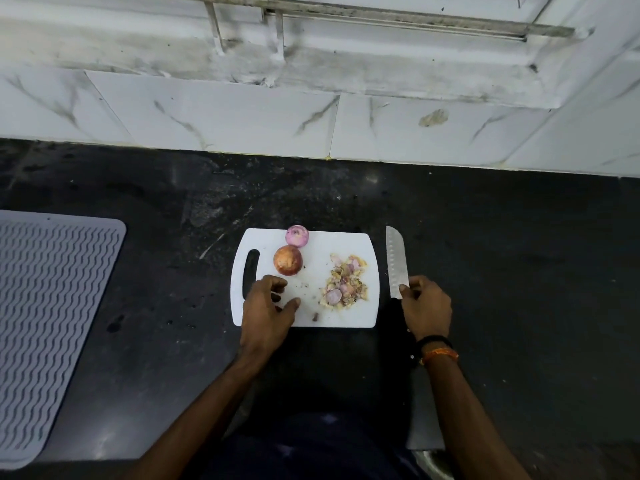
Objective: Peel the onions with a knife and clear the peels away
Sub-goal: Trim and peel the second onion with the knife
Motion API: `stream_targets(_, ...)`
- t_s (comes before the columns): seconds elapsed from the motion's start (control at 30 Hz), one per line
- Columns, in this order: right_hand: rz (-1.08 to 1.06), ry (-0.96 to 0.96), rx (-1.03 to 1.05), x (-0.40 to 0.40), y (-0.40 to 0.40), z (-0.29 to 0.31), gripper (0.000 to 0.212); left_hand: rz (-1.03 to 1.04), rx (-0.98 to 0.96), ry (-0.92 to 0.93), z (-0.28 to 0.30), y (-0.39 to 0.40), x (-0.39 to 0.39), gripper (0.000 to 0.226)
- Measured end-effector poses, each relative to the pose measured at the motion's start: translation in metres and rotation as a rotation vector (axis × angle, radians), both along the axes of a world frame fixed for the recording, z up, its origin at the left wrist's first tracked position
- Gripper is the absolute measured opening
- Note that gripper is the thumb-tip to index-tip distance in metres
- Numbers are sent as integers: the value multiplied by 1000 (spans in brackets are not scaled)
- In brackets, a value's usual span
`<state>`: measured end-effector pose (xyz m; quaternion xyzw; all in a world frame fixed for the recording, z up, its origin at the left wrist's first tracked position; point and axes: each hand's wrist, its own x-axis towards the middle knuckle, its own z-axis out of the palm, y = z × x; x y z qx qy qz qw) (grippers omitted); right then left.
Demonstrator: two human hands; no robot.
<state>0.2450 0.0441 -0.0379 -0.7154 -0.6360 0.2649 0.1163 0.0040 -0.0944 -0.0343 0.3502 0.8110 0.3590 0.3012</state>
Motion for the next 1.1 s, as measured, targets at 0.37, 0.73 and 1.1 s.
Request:
stream_targets(0.37,56,-83,-35,-1,-10,0,35,-115,-104,453,10,60,-26,72)
stream_targets(0.73,-6,-101,15,-19,-19,10,24,102,233,-431,6,27,-22,60)
stream_targets(1.1,268,356,23,-52,-75,36,13,-72,353,-495,10,22,-16,60)
